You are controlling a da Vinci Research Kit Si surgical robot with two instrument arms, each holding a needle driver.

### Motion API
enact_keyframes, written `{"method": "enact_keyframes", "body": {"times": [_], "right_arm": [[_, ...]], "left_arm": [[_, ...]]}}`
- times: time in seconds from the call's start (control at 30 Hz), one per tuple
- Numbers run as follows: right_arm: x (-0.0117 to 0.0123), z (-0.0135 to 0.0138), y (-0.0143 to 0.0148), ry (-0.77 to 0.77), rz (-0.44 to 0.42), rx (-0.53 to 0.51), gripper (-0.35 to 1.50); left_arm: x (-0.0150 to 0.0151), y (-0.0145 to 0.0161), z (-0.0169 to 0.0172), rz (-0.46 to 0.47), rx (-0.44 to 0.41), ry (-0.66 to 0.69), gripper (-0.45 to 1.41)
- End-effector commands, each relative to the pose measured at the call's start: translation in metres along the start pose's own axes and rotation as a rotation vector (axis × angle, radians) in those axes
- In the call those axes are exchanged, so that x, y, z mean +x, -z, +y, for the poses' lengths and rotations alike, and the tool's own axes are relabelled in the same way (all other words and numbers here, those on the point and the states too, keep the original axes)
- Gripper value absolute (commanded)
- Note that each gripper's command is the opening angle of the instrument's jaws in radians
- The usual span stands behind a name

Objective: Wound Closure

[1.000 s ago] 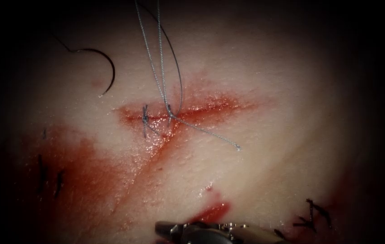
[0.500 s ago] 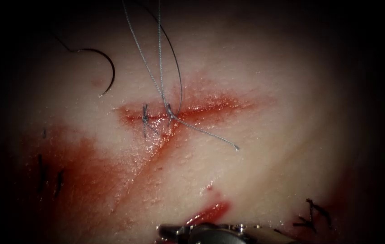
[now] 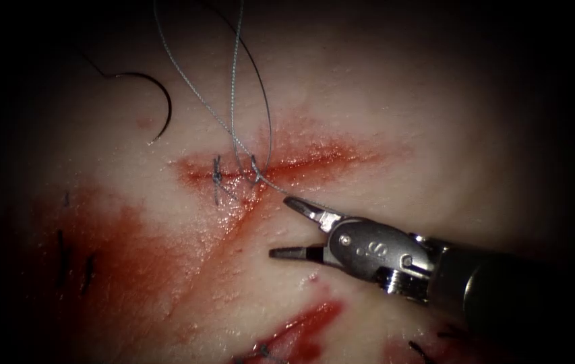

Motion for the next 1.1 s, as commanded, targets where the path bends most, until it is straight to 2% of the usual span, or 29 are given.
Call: {"method": "enact_keyframes", "body": {"times": [0.03,0.2,0.33,0.57,0.77,0.83,1.1], "right_arm": [[-0.0007,0.0019,-0.0031,-0.063,-0.051,-0.017,1.47],[-0.0028,0.0042,-0.0061,-0.064,-0.201,-0.036,1.47],[-0.0042,0.0052,-0.0076,-0.061,-0.275,-0.046,1.47],[-0.0064,0.0043,-0.0072,-0.072,-0.362,-0.016,1.42],[-0.0065,0.0031,-0.0064,-0.082,-0.367,0.028,1.38],[-0.0066,0.0029,-0.0062,-0.086,-0.362,0.066,1.31],[-0.0081,0.0021,-0.0064,-0.123,-0.427,0.091,1.13]], "left_arm": [[0.0003,-0.0009,-0.0004,0.004,0.008,0.010,-0.45],[0.0006,-0.0003,-0.0003,0.011,0.009,0.011,-0.45],[0.0008,0.0001,-0.0003,0.011,0.010,0.009,-0.45],[0.0009,0.0004,-0.0003,0.011,0.007,0.007,-0.45],[0.0009,0.0003,-0.0002,0.010,0.008,0.013,-0.45],[0.0010,0.0003,-0.0002,0.009,0.008,0.013,-0.45],[0.0010,0.0003,-0.0002,0.010,0.006,0.011,-0.45]]}}
